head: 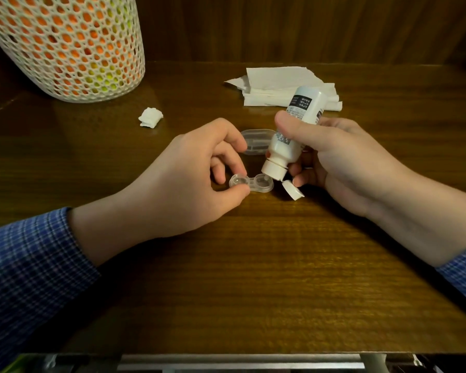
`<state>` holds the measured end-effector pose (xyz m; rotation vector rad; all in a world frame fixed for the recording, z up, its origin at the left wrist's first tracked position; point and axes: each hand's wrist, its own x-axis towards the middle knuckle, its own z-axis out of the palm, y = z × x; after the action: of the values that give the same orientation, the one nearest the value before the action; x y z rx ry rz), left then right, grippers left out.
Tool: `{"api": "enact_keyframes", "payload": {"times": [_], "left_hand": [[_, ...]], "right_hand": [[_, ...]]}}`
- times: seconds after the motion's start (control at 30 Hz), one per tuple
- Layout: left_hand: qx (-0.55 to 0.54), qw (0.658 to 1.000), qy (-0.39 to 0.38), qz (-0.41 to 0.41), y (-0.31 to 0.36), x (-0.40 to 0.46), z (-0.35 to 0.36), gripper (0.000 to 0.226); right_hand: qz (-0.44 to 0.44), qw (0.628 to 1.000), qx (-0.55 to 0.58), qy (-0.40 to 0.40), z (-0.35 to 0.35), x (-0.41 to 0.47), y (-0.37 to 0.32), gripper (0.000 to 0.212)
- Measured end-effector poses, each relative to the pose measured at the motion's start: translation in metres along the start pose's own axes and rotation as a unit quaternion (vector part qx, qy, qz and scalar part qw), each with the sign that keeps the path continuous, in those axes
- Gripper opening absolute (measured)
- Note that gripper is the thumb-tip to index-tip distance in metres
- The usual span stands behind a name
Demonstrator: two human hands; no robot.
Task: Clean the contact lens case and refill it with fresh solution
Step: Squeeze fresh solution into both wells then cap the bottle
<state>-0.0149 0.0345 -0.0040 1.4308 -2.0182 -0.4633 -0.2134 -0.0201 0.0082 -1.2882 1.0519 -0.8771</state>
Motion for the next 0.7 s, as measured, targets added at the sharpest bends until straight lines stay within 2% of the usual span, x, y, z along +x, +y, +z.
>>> {"api": "enact_keyframes", "payload": {"times": [0.7], "left_hand": [[-0.005, 1.0, -0.002, -0.002, -0.0012, 0.0005, -0.0002, 0.046]], "right_hand": [[-0.005, 1.0, 0.005, -0.007, -0.0013, 0.0015, 0.0005, 0.029]]}}
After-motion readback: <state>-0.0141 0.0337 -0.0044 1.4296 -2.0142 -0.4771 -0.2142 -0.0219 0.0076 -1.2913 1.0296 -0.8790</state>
